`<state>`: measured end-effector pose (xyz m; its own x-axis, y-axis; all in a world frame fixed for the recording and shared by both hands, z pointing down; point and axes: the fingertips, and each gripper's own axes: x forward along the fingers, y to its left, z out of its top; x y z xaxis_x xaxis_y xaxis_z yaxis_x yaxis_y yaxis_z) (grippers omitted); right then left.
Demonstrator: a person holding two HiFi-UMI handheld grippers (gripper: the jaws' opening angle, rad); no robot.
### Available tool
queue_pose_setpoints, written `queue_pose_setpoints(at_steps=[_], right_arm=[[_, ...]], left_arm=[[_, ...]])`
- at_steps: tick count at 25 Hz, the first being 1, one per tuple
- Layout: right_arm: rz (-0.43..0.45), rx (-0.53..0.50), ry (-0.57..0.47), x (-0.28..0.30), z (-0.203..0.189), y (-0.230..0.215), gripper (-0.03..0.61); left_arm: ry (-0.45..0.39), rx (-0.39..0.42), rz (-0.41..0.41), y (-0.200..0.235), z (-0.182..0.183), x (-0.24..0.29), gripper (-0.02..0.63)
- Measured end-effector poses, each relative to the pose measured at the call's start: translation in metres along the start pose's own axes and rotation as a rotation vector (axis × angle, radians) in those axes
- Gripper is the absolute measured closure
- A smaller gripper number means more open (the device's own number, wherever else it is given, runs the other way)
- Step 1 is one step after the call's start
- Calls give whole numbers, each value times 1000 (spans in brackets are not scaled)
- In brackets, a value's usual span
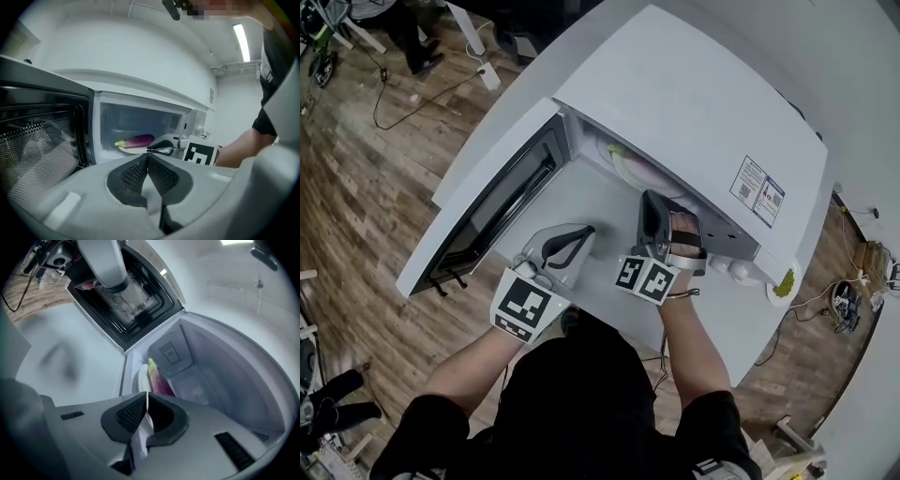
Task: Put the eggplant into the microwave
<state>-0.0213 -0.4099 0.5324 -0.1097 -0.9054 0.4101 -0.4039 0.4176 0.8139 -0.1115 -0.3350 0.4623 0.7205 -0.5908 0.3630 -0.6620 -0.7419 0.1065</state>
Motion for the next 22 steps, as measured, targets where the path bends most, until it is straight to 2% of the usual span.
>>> queue_pose_setpoints(at_steps=[11,16,22], right_arm=[[-11,109,15,21,2,-17,554],[-5,137,-19,-9,13,-17,552],[3,181,-56,-74,31,-16,552]], left_arm=[[-6,-7,10,3,3,1,604],[-21,-7,23,-4,10,-17,604],[-64,-13,26,-28,26,-56,604]])
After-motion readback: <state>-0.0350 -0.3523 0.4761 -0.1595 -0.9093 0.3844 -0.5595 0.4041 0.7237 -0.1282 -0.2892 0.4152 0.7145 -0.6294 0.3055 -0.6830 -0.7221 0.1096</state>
